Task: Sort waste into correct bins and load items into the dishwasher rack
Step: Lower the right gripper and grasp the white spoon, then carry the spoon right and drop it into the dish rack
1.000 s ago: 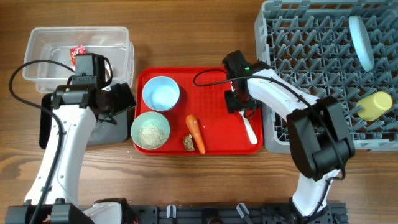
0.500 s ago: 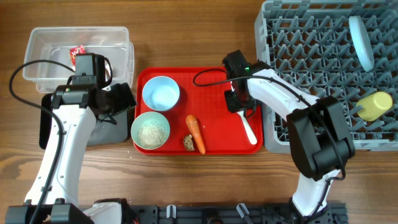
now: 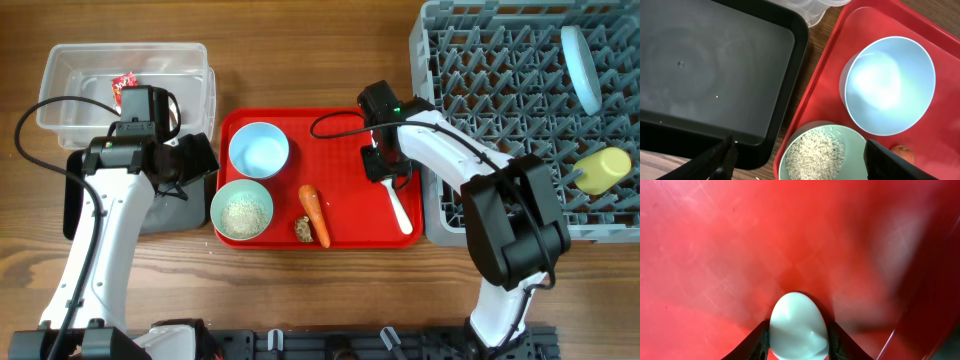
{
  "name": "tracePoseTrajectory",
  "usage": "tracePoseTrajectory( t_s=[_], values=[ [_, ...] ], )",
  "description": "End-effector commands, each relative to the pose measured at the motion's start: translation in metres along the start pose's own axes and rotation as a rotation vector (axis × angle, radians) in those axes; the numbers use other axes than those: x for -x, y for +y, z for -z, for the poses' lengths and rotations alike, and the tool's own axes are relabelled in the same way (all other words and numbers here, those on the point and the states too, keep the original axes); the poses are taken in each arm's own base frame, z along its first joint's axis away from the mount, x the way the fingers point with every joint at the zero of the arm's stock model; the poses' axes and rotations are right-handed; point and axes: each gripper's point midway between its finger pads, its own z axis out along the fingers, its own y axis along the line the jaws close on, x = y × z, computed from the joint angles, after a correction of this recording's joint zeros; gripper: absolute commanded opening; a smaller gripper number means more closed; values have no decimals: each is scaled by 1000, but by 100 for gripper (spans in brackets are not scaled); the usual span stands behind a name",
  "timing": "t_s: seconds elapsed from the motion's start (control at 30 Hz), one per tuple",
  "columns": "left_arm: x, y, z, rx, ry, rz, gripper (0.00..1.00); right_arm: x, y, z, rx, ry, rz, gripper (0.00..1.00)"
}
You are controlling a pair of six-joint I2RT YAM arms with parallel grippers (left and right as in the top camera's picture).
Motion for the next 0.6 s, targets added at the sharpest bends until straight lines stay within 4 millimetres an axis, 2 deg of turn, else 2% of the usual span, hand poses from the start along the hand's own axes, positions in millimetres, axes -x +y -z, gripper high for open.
tracePoseTrajectory(
  t_s=[0.0,0.17,0.27,0.33,0.43,0.57],
  values=[
    [-1,-3,0,-9,4,4,83,10,7,32,45,-77,3,29],
    [-1,-3,0,-9,4,4,83,21,7,90,76,-238,5,30],
    [-1,-3,0,-9,4,4,83,26,1,120,58,-332,-3,31],
    [-1,-3,0,-9,4,4,83,29,-10,142,25,-402,-24,31],
    [-1,-3,0,-9,4,4,83,30,-29,163,6,-464,-68,32],
    [-1,-3,0,-9,4,4,83,32,-64,175,-13,-496,-156,32]
  ],
)
